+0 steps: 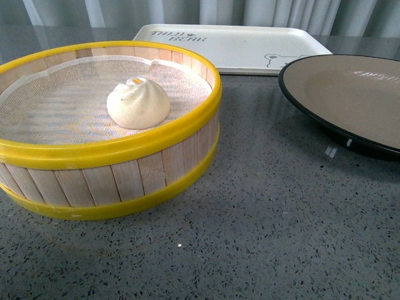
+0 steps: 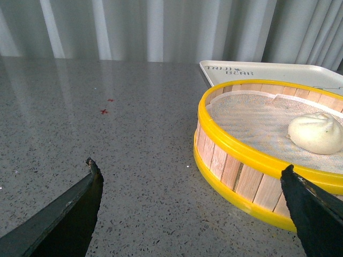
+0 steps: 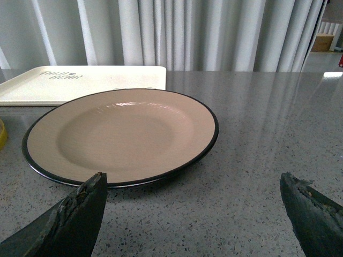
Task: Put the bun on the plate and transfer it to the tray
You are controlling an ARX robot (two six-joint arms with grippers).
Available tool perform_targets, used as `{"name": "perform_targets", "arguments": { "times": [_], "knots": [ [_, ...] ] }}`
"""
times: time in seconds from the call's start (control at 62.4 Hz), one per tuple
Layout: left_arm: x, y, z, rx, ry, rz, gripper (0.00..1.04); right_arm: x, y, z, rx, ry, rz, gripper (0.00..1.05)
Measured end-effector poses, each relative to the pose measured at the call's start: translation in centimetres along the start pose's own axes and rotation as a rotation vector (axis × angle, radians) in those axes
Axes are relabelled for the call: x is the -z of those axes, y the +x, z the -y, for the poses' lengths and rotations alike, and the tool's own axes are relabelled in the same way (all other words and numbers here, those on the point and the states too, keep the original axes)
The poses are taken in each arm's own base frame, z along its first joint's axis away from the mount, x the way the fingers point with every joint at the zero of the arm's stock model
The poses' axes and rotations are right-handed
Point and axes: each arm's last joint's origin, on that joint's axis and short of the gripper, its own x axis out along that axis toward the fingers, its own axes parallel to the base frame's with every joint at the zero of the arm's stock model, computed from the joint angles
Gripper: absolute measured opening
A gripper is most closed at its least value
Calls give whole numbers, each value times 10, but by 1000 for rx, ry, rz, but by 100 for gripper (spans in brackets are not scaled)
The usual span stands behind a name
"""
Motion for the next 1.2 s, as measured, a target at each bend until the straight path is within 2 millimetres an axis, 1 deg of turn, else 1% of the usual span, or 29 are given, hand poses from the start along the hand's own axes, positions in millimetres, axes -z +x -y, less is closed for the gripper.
{"name": "perform_targets", "arguments": {
  "times": [0.978,1.01,1.026,1.042,1.074,1.122,1.202],
  "knots": [
    [0,0,0,0,0,0,98,0,0,0,0,0,0,96],
    [2,1,-1,-60,-44,-104,98,0,0,0,0,0,0,96],
    [2,1,-1,-102,-59,-193,98,0,0,0,0,0,0,96],
    [2,2,-2,-162,-95,-321,98,0,0,0,0,0,0,96],
    [2,4,-4,-231,-142,-458,98,0,0,0,0,0,0,96],
    [5,8,-5,-275,-169,-529,98,0,0,0,0,0,0,96],
    [-1,13,-6,-299,-226,-500,98,0,0,0,0,0,0,96]
  ]
}}
